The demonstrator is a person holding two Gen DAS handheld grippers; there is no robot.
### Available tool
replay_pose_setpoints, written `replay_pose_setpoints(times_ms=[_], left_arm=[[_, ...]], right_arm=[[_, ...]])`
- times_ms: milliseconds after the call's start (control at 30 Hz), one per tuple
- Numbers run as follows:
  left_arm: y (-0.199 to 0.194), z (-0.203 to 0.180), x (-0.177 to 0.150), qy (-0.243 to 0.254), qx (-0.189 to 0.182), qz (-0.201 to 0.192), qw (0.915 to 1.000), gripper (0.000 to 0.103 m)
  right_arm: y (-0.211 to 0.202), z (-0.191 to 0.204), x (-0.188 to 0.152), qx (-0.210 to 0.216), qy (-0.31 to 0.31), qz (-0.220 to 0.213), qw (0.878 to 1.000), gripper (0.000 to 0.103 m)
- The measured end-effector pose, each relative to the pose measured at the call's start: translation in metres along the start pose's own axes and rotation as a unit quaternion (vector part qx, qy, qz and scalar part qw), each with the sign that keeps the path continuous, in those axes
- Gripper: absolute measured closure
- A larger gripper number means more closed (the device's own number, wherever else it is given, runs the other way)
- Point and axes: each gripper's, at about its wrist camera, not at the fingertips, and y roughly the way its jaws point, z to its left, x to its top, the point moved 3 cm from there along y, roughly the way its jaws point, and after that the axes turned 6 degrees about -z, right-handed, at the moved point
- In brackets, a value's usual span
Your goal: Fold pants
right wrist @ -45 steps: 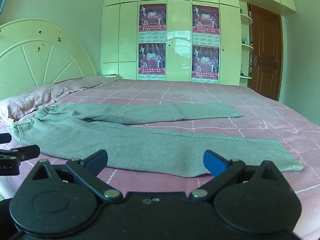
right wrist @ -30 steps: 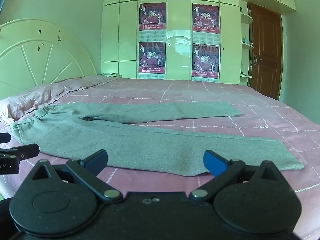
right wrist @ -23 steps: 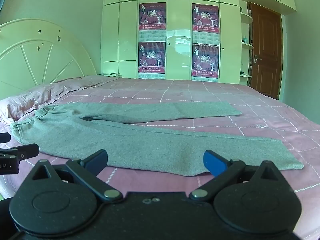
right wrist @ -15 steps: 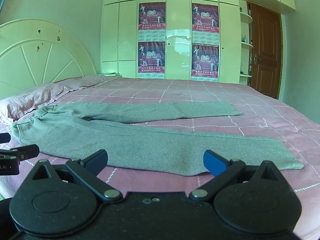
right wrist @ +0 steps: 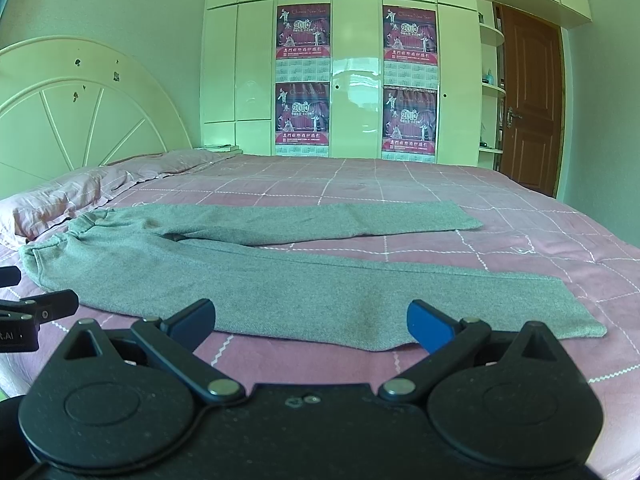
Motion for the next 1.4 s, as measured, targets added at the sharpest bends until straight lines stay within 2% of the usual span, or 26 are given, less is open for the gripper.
replay_pose_setpoints(times_ms=[1400], left_arm=[[0.0023,0.0003,0.0002,0.007,-0.003,0.002,1.0000,0.000]], right_arm=[[0.0005,0.0015,-0.0042,0.000,0.001,0.003,1.000,0.006]])
